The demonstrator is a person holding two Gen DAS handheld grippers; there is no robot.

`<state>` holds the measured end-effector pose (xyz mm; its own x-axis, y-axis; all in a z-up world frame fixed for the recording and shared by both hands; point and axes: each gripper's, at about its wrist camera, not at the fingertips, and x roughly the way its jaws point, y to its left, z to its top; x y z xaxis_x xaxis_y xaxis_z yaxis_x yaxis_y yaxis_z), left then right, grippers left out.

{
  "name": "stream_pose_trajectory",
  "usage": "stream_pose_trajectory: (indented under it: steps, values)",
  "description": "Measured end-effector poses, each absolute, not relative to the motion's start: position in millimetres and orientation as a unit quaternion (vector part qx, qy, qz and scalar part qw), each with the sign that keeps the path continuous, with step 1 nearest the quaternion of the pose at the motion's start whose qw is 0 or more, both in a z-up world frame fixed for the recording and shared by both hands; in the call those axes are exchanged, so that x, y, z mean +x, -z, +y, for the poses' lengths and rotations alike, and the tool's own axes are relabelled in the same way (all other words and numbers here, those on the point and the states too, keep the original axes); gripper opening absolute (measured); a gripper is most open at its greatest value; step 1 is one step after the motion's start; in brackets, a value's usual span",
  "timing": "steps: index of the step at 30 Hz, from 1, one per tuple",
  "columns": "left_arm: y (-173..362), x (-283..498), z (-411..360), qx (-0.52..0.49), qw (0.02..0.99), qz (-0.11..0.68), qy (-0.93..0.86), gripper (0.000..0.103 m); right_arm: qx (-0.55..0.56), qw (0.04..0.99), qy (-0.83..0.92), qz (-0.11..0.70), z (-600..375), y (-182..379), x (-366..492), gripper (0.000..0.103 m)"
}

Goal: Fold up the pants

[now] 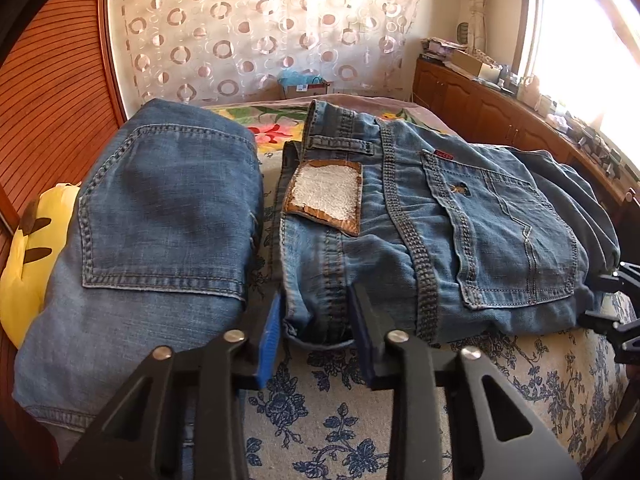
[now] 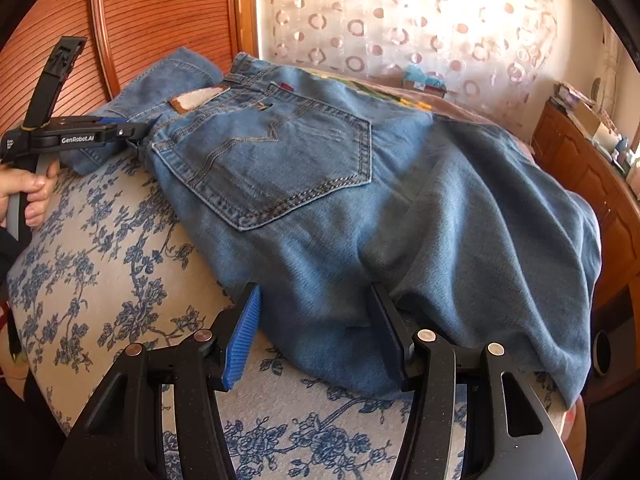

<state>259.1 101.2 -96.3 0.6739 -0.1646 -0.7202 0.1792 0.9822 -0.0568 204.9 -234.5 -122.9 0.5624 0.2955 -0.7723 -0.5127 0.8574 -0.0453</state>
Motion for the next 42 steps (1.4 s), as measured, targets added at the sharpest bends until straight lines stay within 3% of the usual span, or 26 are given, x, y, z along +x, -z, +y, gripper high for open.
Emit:
stream_pose_trajectory:
  steps: [10, 12, 13, 14, 15, 17, 23, 34, 42]
  values:
    - [91.3, 255.8, 91.6, 0.022, 0.918, 0.386, 0.09, 0.017, -0.156, 0.872, -0.236, 0.399, -235.5, 128.8, 198.6, 0.052]
    - [89.8, 254.2, 92.9, 0.021, 0.918, 0.385, 0.089, 0.016, -0.155, 0.871, -0.241, 0.398, -237.9, 128.1, 199.9, 0.04]
    - [87.5, 253.4, 92.9, 0.021, 0.919, 0.383, 0.089, 0.016, -0.152, 0.871, -0.243, 0.398, -241.4, 127.1, 201.5, 0.031]
    - [84.1, 251.1, 92.4, 0.02, 0.921, 0.379, 0.089, 0.016, -0.146, 0.87, -0.246, 0.401, -243.0, 127.0, 202.8, 0.012]
    - [79.8, 248.3, 91.7, 0.019, 0.923, 0.374, 0.089, 0.015, -0.141, 0.87, -0.244, 0.404, -244.9, 127.0, 204.8, 0.005]
    - [70.1, 244.1, 89.1, 0.019, 0.928, 0.362, 0.089, 0.015, -0.13, 0.869, -0.25, 0.406, -250.3, 126.0, 207.1, 0.0]
    - [42.4, 229.5, 81.8, 0.026, 0.935, 0.343, 0.086, 0.012, -0.051, 0.873, -0.276, 0.399, -270.0, 105.5, 209.6, 0.0]
    - [-31.8, 194.7, 67.7, 0.02, 0.956, 0.281, 0.082, 0.011, -0.057, 0.904, -0.272, 0.326, -282.6, 35.1, 186.8, 0.0]
    - [-54.0, 149.6, 89.5, 0.006, 0.965, 0.253, 0.068, 0.011, -0.036, 0.908, -0.291, 0.298, -289.5, 7.4, 148.6, 0.0]
